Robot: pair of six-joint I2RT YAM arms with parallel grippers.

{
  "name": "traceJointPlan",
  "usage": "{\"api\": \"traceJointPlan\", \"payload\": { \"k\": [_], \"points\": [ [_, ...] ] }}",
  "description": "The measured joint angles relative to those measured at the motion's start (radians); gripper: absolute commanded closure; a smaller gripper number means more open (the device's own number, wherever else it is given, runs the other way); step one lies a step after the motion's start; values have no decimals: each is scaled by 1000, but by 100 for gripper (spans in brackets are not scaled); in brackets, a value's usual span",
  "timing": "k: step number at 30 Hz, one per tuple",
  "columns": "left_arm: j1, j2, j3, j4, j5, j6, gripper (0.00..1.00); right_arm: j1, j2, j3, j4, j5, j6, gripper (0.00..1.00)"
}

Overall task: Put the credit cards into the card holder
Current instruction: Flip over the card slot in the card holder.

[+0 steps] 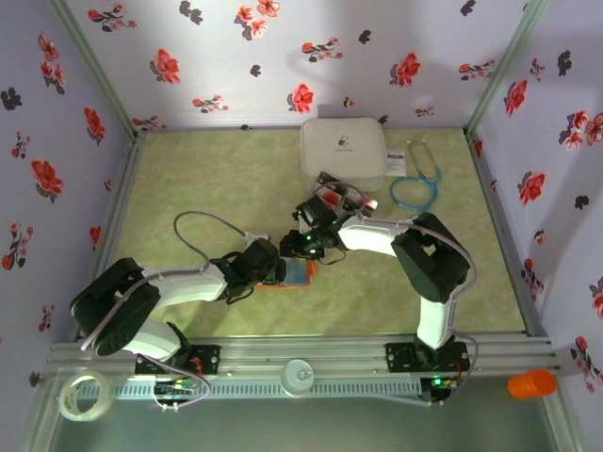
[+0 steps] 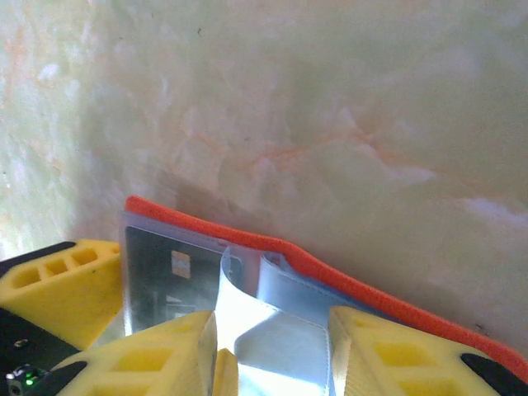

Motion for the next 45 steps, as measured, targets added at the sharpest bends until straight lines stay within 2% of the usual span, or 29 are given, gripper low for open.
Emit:
{"api": "traceJointPlan", "payload": {
  "k": [10,16,23,31,45],
  "points": [
    [2,-39,-7,-26,18,-1,8,-15,-2,-31,74,-55,60,61],
    [24,-162,-10,-73,18,3,0,-15,-33,-54,101,-77,97,61],
    [98,-343,-30,-123,16,9,0,2,-81,-62,146,-87,139,61],
    [187,-462,-72,-179,14,11,0,72,-76,-55,181,-96,189,61],
    [250,-548,-113,-226,27,11,0,140,102,-16,307,-103,282,61]
  ]
}}
